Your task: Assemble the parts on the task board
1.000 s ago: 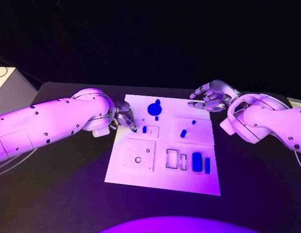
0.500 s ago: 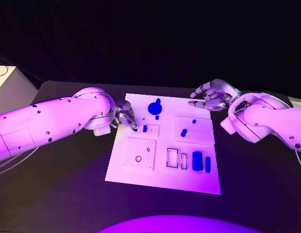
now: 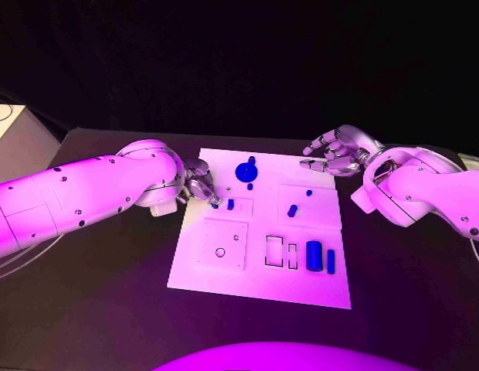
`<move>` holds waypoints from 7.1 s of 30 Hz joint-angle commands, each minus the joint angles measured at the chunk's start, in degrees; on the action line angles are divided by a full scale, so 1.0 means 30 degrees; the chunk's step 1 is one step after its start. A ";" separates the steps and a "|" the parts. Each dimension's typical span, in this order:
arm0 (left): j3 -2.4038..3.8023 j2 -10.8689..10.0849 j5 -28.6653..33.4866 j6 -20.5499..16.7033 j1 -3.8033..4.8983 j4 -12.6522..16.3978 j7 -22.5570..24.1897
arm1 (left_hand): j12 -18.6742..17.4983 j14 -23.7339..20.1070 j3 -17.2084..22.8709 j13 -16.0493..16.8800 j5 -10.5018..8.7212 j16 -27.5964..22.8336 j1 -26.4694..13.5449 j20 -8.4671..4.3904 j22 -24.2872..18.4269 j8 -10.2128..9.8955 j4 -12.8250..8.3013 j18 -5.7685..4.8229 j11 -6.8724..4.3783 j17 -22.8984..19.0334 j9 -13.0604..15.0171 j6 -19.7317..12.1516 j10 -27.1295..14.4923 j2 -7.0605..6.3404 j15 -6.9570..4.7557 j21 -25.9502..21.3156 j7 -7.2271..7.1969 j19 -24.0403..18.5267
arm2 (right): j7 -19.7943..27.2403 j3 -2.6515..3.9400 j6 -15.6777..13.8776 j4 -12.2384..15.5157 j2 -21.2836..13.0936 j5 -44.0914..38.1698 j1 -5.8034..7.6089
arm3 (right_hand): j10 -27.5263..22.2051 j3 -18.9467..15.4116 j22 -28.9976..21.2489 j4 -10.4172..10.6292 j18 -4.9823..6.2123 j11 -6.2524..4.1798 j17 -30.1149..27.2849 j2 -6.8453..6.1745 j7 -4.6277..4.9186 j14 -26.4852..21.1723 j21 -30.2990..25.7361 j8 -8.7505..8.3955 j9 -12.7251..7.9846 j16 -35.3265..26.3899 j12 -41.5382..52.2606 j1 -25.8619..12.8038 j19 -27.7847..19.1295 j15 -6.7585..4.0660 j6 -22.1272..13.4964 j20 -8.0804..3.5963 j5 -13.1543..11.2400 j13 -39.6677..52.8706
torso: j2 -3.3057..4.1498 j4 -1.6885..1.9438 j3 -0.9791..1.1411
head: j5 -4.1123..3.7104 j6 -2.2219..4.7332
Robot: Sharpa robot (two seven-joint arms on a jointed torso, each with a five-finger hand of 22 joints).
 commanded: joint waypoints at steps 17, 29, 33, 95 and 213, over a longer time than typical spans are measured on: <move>-0.0288 0.0100 0.0105 0.0614 -0.0444 0.0094 -0.0222 | 0.0095 0.1431 0.0958 0.0220 -0.0180 0.0064 -0.0594 -0.0093 0.0044 -0.0182 -0.2066 -0.0161 -0.0156 0.2751 0.2456 0.0525 0.0297 0.0027 -0.0224 0.0023 -0.0720 0.0173 | 0.0248 0.0002 0.0150 0.0048 -0.0040 -0.0116 -0.0010 | -0.0114 0.0126 0.4005 0.0039 0.0296 -0.0050 0.3037 0.0014 0.0037 0.1479 -0.0133 0.0083 -0.0020 -0.0093 0.0026 -0.0145 0.1299 0.0101 -0.0138 0.0076 0.0116 0.1155 | 0.0001 0.0009 -0.0028 | -0.0036 -0.0013; -0.0289 0.0033 -0.0106 0.0521 -0.0450 0.0078 -0.0208 | 0.0046 0.1420 -0.1015 0.0161 -0.0383 0.0038 -0.0985 -0.0177 -0.0088 -0.0388 -0.1208 -0.0149 -0.0245 0.2738 0.2387 0.0780 0.0118 -0.0162 -0.0306 -0.0123 -0.0853 0.0134 | 0.0282 0.0002 0.0161 0.0046 -0.0078 -0.0116 -0.0010 | -0.0123 0.0156 0.3989 0.0030 0.0303 -0.0050 0.3016 -0.0003 0.0037 0.1474 -0.0162 0.0080 -0.0027 -0.0106 0.0018 -0.0138 0.1286 0.0101 -0.0146 0.0075 0.0157 0.1145 | -0.0016 0.0004 -0.0036 | -0.0045 -0.0055; -0.0291 0.0017 -0.0218 0.0636 -0.0451 0.0080 -0.0217 | 0.0056 0.1426 -0.1263 0.0182 -0.0404 0.0045 -0.0990 -0.0186 -0.0082 -0.0408 -0.1124 -0.0151 -0.0253 0.2761 0.2382 0.0807 0.0111 -0.0195 -0.0310 -0.0128 -0.0858 0.0143 | 0.0292 0.0002 0.0163 0.0040 -0.0077 -0.0116 -0.0010 | -0.0123 0.0156 0.3989 0.0030 0.0303 -0.0050 0.3016 -0.0003 0.0037 0.1474 -0.0162 0.0080 -0.0027 -0.0106 0.0018 -0.0138 0.1286 0.0101 -0.0146 0.0075 0.0157 0.1145 | -0.0023 0.0006 -0.0036 | -0.0052 -0.0044; -0.0124 -0.1283 -0.0635 0.0496 -0.0445 0.1580 -0.0246 | -0.0092 0.1385 -0.6263 -0.0043 -0.2789 -0.0060 -0.0665 -0.0144 -0.0281 -0.0737 0.1926 -0.0118 -0.0151 0.2641 0.2471 0.0877 -0.0247 -0.0113 -0.0243 -0.0359 -0.0748 0.0079 | 0.0348 -0.0003 0.0220 -0.0045 -0.0091 -0.0116 -0.0062 | -0.0147 0.0239 0.3926 0.0022 0.0331 -0.0049 0.2889 -0.0066 0.0041 0.1439 -0.0279 0.0074 -0.0047 -0.0184 -0.0007 -0.0124 0.1237 0.0099 -0.0168 0.0074 0.0299 0.1116 | -0.0029 0.0010 -0.0042 | -0.0101 0.0072; -0.1564 0.3554 -0.7980 -0.4366 0.0062 -0.3165 1.0038 | -0.8630 -0.4353 -0.3079 -1.3423 -0.4285 -0.2120 0.6321 0.2127 -0.7635 -0.7836 -0.2514 0.1450 0.2509 -0.8911 -0.8159 0.0416 -0.8949 0.0286 0.2151 -0.3848 0.1424 -0.7349 | 0.1181 -0.0005 -0.1000 -0.0416 0.0547 -0.1368 -0.0112 | -0.0734 0.1429 0.3020 0.0013 0.0676 -0.0078 0.1726 -0.0466 0.0047 0.1113 -0.1899 0.0113 -0.0163 -0.1059 -0.0902 0.0220 0.0608 0.0042 -0.0158 0.0015 0.1382 0.0317 | 0.0091 -0.0054 -0.0008 | -0.0859 0.0637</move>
